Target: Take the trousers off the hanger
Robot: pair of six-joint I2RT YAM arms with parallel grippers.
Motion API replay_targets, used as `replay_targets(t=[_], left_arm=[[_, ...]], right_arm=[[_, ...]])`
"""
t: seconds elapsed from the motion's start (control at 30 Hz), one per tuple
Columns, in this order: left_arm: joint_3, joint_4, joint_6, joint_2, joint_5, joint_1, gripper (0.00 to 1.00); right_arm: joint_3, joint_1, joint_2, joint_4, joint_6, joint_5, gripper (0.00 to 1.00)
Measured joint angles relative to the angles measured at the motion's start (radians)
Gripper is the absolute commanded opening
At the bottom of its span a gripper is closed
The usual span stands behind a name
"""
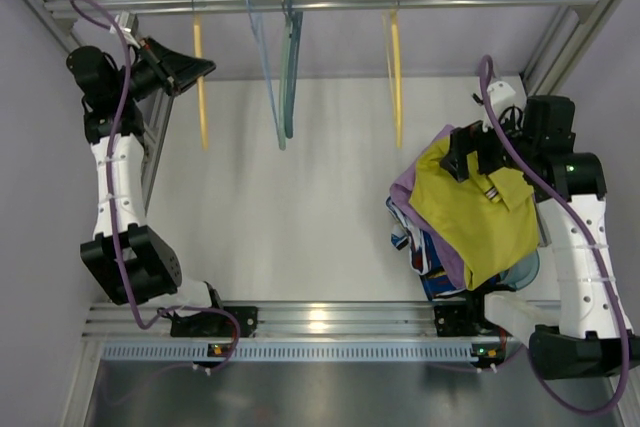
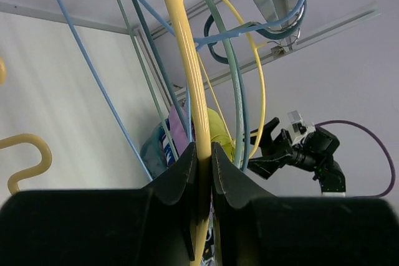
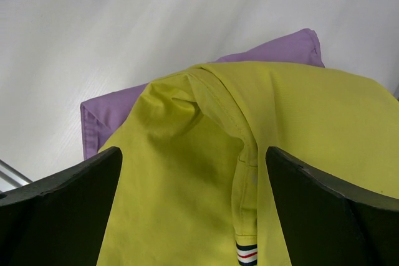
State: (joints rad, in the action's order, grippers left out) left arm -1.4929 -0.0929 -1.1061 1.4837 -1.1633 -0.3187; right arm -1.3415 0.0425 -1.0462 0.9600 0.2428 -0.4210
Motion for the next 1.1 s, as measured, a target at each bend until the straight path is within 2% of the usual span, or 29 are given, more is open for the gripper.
replay_targets(t=[0.23, 0.3, 0.37, 0.4, 0.5, 0.63, 0.7, 0.73, 0.87, 1.1], left_arm=[[0.046, -0.009, -0.048, -0.006, 0.053, 0.006, 0.01], [0.048, -0.008, -0.053, -0.010, 0.057, 0.006, 0.09], [0.051, -0.010, -0.056, -0.010, 0.060, 0.007, 0.22], [0.053, -0.010, -0.057, -0.011, 0.064, 0.007, 0.36], [0.062, -0.006, -0.069, -0.011, 0.125, 0.006, 0.58], [0.070, 0.004, -0.064, -0.012, 0.174, 0.005, 0.77], [0.070, 0.027, -0.041, -0.021, 0.191, 0.005, 0.83], [0.070, 0.051, -0.021, -0.033, 0.200, 0.005, 0.91], [0.070, 0.162, 0.071, -0.102, 0.239, 0.004, 0.99], [0.103, 0.403, 0.322, -0.304, 0.421, 0.002, 0.98]], right_arm=[[0.008, 0.000, 0.015, 0.002, 0.000, -0.001, 0.99], [0.013, 0.000, 0.017, 0.004, 0.000, -0.002, 0.99], [0.014, 0.000, 0.017, 0.006, 0.000, -0.003, 1.00], [0.014, 0.000, 0.017, 0.006, 0.000, -0.003, 0.99], [0.014, 0.000, 0.018, 0.006, 0.000, -0.003, 1.00], [0.014, 0.000, 0.023, 0.007, 0.000, -0.003, 0.99], [0.014, 0.000, 0.028, 0.006, 0.000, -0.003, 0.99], [0.014, 0.000, 0.031, 0.007, 0.000, -0.003, 0.99], [0.014, 0.000, 0.047, 0.007, 0.000, -0.002, 0.99], [0.012, 0.000, 0.097, 0.005, -0.009, 0.006, 0.99]])
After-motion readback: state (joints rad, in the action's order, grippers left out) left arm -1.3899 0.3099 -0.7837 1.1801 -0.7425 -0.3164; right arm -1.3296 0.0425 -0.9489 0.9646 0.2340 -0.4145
